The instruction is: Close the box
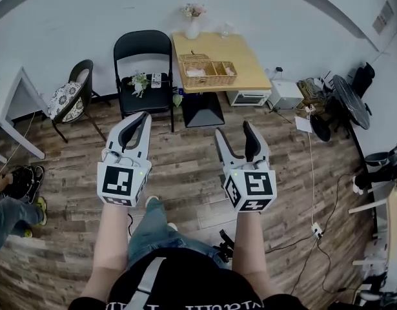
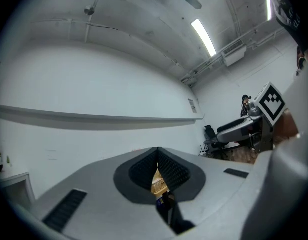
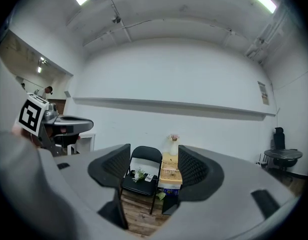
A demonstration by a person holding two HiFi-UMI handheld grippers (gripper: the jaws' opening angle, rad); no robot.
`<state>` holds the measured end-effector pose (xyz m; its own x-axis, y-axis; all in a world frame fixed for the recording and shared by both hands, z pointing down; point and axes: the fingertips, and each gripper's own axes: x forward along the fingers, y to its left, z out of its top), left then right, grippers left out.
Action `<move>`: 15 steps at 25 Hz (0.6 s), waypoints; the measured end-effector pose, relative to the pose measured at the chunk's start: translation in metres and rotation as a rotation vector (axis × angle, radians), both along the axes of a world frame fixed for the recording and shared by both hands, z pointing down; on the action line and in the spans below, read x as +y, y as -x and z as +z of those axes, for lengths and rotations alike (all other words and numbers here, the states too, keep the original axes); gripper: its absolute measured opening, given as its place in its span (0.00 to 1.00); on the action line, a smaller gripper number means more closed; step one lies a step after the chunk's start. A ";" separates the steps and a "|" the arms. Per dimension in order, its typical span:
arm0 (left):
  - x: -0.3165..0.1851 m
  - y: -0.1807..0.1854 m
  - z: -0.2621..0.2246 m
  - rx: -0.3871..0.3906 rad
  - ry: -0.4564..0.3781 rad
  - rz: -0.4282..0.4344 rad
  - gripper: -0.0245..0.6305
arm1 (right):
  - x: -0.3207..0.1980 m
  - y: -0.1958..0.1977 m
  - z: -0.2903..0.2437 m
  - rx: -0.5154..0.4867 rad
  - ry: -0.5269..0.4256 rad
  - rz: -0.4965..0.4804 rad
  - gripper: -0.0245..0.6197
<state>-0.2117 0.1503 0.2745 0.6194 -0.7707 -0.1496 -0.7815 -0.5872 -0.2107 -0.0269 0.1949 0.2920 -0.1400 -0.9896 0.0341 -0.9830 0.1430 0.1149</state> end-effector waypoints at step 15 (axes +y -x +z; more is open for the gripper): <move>-0.125 -0.036 0.015 0.031 0.020 0.036 0.06 | -0.112 -0.031 0.014 -0.038 0.004 0.012 0.49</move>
